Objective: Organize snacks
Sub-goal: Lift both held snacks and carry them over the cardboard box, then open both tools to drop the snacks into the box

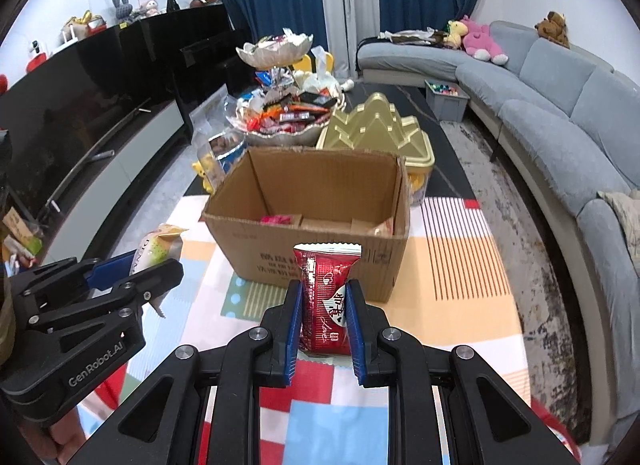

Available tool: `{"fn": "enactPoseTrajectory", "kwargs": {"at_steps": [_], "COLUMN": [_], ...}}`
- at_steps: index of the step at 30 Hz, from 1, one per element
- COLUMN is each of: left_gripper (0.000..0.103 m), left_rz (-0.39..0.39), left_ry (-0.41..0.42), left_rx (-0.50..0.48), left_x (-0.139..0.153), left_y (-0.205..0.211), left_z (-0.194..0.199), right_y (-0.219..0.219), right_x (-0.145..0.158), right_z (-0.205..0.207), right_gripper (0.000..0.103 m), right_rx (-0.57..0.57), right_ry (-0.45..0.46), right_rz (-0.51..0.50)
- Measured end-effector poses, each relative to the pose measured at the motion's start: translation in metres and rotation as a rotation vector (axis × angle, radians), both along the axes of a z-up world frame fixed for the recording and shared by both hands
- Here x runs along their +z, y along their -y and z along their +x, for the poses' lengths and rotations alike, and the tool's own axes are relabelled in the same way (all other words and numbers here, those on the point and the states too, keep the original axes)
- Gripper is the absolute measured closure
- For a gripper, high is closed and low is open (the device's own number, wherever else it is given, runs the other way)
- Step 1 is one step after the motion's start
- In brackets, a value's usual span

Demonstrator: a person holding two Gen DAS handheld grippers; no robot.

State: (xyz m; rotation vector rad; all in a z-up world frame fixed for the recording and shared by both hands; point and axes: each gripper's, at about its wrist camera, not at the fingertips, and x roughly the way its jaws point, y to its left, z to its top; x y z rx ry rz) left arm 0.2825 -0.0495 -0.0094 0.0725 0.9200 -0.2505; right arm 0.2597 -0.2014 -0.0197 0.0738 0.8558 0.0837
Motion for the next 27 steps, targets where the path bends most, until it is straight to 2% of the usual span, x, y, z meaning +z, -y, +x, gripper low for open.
{"fn": "enactPoseTrajectory", "kwargs": {"at_steps": [14,27], "left_gripper": [0.073,0.073], "left_rz": [-0.018,-0.029], "left_ry": [0.048,0.076], "left_rx": [-0.008,0.006], "left_x": [0.019,0.022], "left_y": [0.01,0.014], "left_z": [0.031,0.071], "right_y": [0.006,0.005], "right_x": [0.027,0.036], "right_z": [0.027,0.062], "right_gripper": [0.081,0.081], "right_rx": [0.022,0.048], "right_ry": [0.092,0.148], "right_rz": [-0.028,-0.06]}}
